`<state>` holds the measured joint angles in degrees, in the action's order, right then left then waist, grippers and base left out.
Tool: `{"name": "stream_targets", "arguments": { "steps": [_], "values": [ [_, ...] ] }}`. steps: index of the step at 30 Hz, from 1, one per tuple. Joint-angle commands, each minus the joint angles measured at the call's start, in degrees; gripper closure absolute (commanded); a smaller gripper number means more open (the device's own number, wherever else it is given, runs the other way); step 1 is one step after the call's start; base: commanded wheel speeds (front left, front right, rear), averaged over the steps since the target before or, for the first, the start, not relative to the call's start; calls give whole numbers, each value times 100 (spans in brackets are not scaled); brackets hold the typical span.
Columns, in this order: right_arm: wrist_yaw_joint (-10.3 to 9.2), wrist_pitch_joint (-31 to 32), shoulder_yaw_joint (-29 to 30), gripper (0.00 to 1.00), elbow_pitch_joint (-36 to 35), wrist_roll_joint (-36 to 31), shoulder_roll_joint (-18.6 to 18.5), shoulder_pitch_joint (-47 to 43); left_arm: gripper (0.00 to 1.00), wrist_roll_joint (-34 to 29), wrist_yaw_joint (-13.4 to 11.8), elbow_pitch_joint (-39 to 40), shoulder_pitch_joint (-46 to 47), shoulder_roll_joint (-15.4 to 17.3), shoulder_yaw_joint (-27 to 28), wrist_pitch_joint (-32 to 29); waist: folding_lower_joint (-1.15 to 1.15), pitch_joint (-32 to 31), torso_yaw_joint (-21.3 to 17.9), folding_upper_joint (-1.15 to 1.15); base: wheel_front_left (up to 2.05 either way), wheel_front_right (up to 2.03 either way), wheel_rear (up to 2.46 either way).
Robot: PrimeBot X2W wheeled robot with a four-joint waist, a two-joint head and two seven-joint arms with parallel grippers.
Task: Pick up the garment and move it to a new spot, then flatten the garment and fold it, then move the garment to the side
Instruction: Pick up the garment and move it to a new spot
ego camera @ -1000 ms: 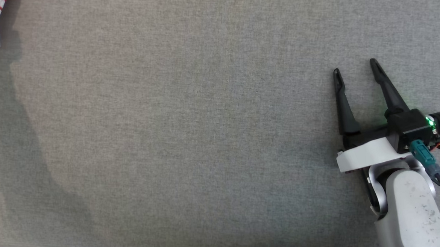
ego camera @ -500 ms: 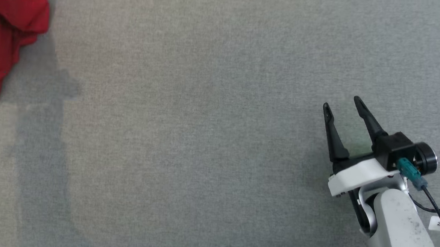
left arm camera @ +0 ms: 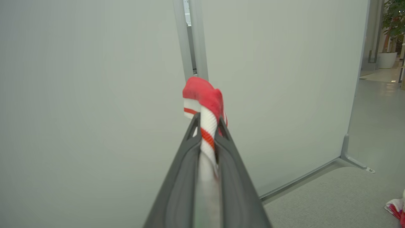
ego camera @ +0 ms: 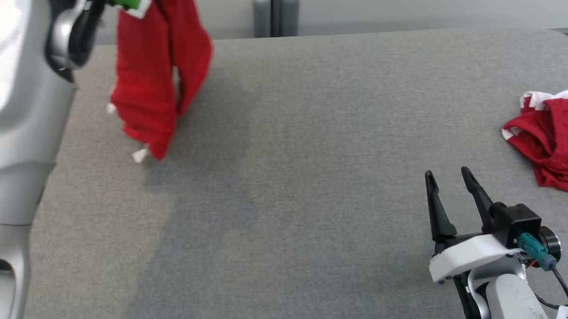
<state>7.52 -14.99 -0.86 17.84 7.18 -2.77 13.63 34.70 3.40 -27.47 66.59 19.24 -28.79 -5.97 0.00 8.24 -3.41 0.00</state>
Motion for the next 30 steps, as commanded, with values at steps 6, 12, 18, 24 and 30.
{"name": "stream_targets", "arguments": {
  "steps": [6, 12, 18, 24, 30],
  "values": [
    [-7, -25, 205, 0, -138, 86, -22, -35, 100, -204, -656, 191, 302, -794, -254, -82, 0, -281, -565, 0, 0, 0, 0],
    [-8, -26, 363, 0, -187, 136, -21, 81, 100, -98, -1108, 81, -201, -1279, -362, 65, 0, -52, -571, 0, 0, 0, 0],
    [-7, -26, 413, 0, -192, 183, -21, 218, 100, 104, -1284, -399, -1140, -1172, -197, 511, 0, 316, -487, 0, 0, 0, 0],
    [-8, -26, 359, 0, -184, 197, -22, 398, 100, 258, -1444, -1186, -1634, -832, 178, 1063, 0, 675, -438, 0, 0, 0, 0],
    [-7, -26, 326, 0, -193, 133, -23, 526, 100, 420, -1540, -1900, -1858, -602, 510, 1509, 0, 897, -368, 0, 0, 0, 0]
  ]
}}
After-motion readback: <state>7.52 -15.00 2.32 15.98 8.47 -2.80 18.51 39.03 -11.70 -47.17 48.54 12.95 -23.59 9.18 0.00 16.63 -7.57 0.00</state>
